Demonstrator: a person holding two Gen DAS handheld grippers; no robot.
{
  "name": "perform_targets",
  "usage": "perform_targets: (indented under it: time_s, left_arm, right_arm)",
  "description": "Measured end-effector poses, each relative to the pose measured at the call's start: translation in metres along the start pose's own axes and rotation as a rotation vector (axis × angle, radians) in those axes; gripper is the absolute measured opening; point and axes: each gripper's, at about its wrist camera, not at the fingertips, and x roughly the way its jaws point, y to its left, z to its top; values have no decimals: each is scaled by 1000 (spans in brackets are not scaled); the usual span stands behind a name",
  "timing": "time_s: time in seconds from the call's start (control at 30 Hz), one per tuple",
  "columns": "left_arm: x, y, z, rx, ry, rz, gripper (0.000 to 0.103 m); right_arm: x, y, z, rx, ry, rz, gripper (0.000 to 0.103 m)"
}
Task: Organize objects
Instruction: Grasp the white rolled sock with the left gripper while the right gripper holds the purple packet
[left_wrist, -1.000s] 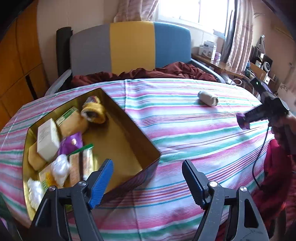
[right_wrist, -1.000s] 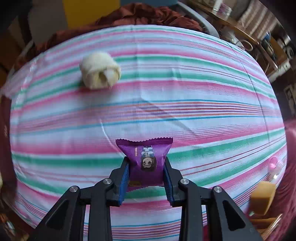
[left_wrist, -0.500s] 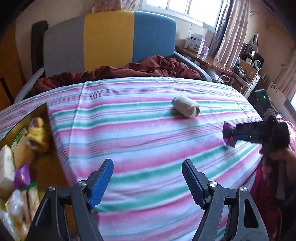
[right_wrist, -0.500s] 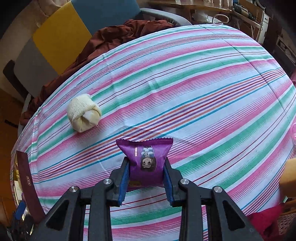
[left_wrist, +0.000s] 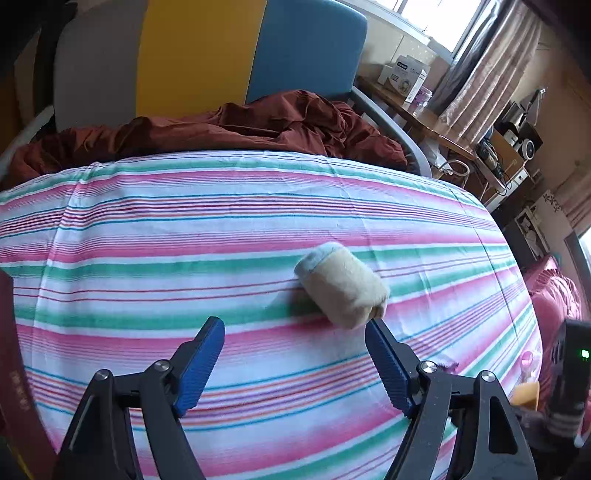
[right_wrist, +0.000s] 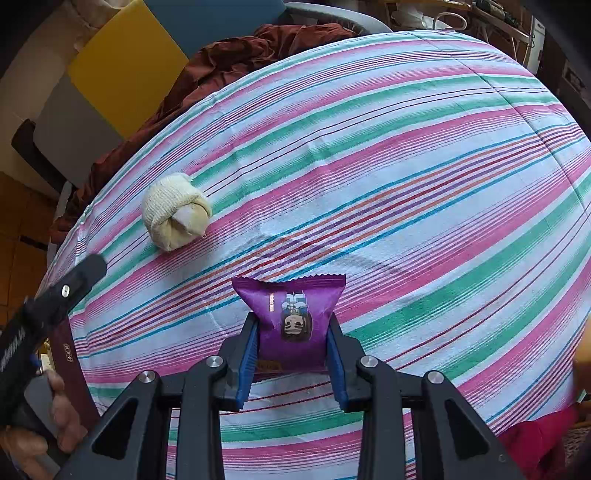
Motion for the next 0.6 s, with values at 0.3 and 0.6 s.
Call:
perform_targets:
  time_s: [0.3,0.6]
  left_arm:
    - [59,-23,36,-86,82,6,86]
    - [74,-54,17,101,73,59,68]
  right_arm:
    - [-4,-3,-9,-1,14,24,34]
    - [-5,-9,-13,10,24,34,34]
